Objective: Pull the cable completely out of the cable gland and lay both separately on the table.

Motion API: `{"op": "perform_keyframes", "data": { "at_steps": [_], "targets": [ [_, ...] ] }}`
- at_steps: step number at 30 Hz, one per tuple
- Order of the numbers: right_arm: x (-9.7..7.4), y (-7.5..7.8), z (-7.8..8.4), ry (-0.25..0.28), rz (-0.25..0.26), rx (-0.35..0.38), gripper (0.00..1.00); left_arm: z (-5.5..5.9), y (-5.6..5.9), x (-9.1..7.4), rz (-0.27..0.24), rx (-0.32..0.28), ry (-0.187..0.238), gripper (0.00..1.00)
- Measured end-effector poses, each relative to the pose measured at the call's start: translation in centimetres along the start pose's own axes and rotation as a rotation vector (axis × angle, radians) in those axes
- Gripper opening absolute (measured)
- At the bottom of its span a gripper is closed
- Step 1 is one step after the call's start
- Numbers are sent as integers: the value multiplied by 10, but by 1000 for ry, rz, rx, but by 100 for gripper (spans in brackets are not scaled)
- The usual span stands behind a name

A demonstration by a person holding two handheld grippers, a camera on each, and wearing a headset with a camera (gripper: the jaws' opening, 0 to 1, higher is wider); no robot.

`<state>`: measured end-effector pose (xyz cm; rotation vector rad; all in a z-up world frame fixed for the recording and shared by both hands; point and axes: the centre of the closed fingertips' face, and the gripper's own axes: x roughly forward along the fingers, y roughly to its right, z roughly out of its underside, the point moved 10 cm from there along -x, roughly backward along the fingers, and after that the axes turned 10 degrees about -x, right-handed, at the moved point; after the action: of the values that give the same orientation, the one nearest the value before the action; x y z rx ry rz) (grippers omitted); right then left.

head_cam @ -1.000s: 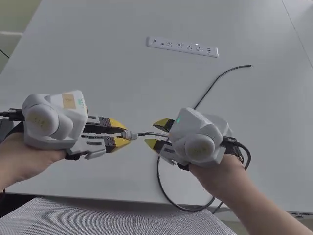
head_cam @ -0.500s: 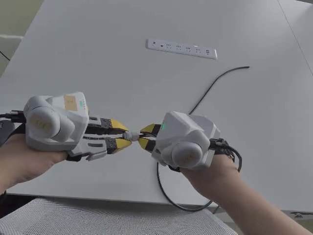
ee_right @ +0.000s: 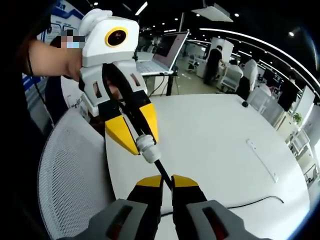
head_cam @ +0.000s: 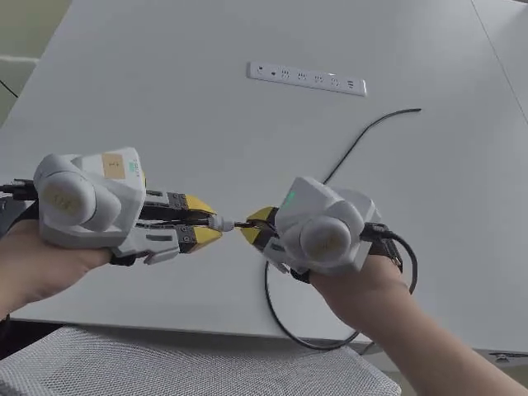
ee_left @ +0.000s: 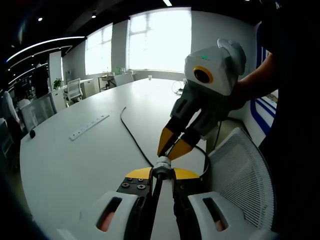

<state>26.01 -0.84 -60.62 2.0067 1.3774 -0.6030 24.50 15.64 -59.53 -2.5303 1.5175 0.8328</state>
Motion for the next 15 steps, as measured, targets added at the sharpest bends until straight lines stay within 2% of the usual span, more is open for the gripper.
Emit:
{"op": "perform_keyframes", "data": {
  "at_steps": [6,15],
  "targets": [
    [2,1,1,6,-13,93,1,-1,0,-1,-5,-3,4,15],
    [2,5,20,-23,-2,219,1,0,-1,-3,-11,-14,13,15]
  ]
}}
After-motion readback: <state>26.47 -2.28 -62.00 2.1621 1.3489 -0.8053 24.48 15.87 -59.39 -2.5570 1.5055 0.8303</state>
